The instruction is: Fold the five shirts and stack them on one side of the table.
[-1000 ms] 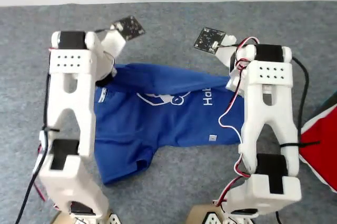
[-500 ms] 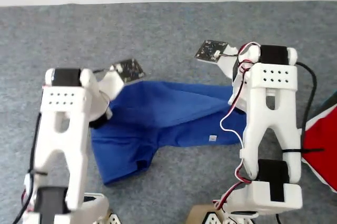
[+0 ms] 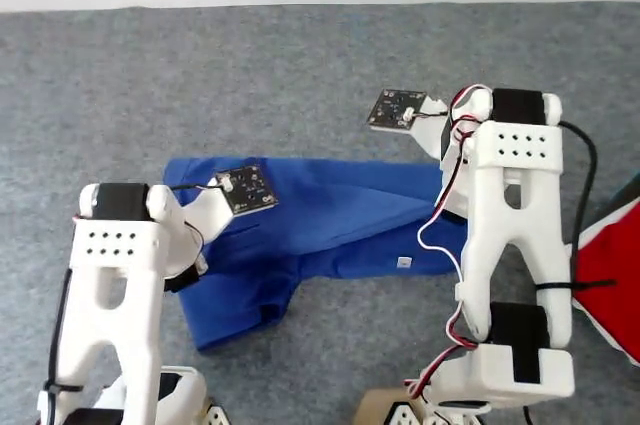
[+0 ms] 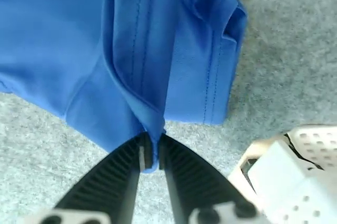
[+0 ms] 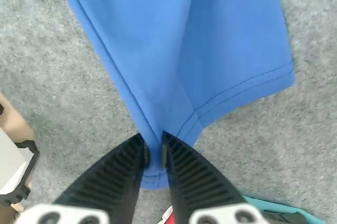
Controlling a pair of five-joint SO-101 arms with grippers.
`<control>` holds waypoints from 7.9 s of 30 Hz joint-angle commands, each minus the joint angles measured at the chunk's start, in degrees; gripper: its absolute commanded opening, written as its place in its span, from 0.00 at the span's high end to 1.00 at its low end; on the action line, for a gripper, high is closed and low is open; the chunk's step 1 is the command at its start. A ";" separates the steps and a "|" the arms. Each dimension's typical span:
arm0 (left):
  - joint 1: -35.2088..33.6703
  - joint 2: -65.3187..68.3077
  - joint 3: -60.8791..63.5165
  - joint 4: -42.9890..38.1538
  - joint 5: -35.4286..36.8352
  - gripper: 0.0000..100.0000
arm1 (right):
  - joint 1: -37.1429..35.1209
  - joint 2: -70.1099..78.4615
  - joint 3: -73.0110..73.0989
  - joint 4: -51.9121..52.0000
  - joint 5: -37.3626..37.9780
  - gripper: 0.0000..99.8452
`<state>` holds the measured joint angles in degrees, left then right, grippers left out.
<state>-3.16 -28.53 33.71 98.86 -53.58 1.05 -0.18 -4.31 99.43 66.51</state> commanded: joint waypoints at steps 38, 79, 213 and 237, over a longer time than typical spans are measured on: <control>-6.24 -2.20 -0.57 -0.18 4.22 0.92 | 1.27 -14.11 0.35 0.66 -2.55 0.79; -6.24 -2.20 -8.92 -1.76 36.48 0.99 | -0.04 46.81 -40.35 -21.93 -37.19 0.99; -55.65 -2.02 -16.48 -2.99 23.12 0.91 | -31.52 -21.41 13.98 -1.27 -31.65 0.97; -66.81 -1.76 -16.31 -5.80 22.51 0.91 | -47.16 1.98 13.80 -19.56 -31.56 0.78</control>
<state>-70.15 -29.05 19.30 94.46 -30.90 -45.10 0.26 9.93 82.81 34.42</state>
